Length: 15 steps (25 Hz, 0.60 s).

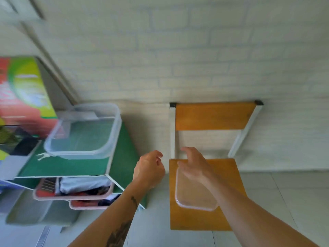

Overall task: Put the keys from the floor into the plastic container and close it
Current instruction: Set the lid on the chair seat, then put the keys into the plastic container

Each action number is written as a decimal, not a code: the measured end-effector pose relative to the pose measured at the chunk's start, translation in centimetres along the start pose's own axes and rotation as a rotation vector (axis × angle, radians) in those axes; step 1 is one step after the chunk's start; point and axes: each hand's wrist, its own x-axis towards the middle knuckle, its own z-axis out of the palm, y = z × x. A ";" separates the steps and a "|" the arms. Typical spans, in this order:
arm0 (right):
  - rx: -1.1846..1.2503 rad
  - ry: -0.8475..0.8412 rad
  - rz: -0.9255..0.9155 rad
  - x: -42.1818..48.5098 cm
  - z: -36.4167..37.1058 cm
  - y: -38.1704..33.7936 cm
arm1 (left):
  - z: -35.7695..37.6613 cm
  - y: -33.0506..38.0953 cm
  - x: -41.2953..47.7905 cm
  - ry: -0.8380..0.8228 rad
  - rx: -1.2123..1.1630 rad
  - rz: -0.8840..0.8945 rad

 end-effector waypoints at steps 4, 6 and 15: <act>-0.010 0.038 -0.177 -0.5 -2.2 -7.3 | -6.9 1.1 -2.0 0.208 -0.016 0.036; -0.025 0.035 -0.237 -0.4 -2.3 -10.1 | -9.5 0.2 -2.6 0.267 -0.023 0.057; -0.094 0.043 -0.340 1.0 3.3 -21.1 | -20.2 -8.9 -1.1 0.430 -0.119 -0.020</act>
